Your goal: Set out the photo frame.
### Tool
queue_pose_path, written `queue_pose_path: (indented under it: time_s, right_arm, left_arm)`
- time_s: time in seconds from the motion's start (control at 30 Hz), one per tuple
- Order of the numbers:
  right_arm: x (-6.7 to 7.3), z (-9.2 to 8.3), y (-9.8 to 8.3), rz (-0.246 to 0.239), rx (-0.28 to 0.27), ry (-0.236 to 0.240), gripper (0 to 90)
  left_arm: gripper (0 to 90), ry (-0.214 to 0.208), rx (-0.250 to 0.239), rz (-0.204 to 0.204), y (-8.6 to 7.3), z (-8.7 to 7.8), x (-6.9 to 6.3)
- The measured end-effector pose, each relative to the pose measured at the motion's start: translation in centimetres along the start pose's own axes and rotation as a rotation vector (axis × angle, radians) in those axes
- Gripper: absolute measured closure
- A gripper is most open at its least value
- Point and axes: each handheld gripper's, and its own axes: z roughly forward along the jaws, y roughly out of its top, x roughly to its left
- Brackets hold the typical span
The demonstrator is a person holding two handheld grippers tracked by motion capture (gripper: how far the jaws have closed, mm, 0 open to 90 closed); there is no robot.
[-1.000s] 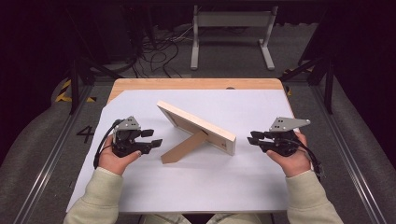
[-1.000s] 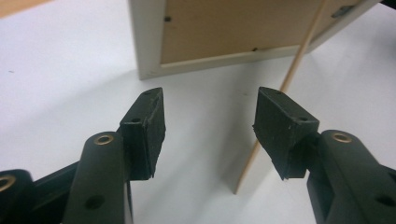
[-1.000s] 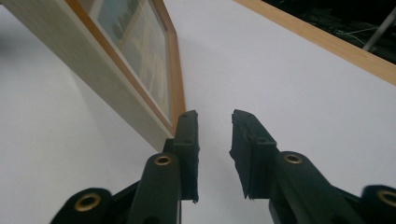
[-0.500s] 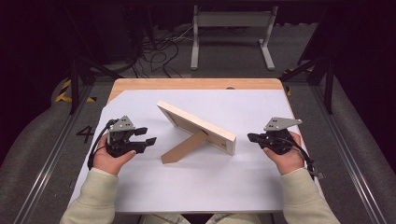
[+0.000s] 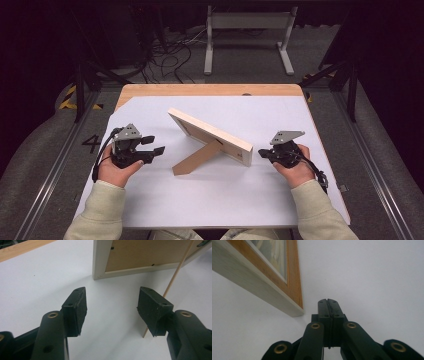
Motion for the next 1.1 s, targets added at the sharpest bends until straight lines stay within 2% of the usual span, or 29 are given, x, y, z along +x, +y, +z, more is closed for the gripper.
queue_pose_path:
  time_s: [0.27, 0.53, 0.8, 1.1]
  right_arm:
    - [0.3, 1.3, -0.3, -0.017, 0.041, 0.023, 90.0]
    - [0.7, 2.4, -0.3, -0.034, 0.060, 0.049, 90.0]
    - [1.2, 2.8, -0.2, -0.060, 0.066, 0.074, 90.0]
    - [1.7, 2.6, 0.0, -0.080, 0.081, 0.074, 90.0]
  left_arm:
    - [40.4, 0.005, 0.001, -0.003, -0.1, 0.1, 0.1]
    - [40.9, -0.001, -0.002, -0.002, -0.2, 0.0, 0.1]
    - [41.4, -0.001, -0.005, -0.003, -0.2, -0.1, 0.1]
    - [41.7, -0.002, -0.012, -0.008, -0.2, -0.1, 0.1]
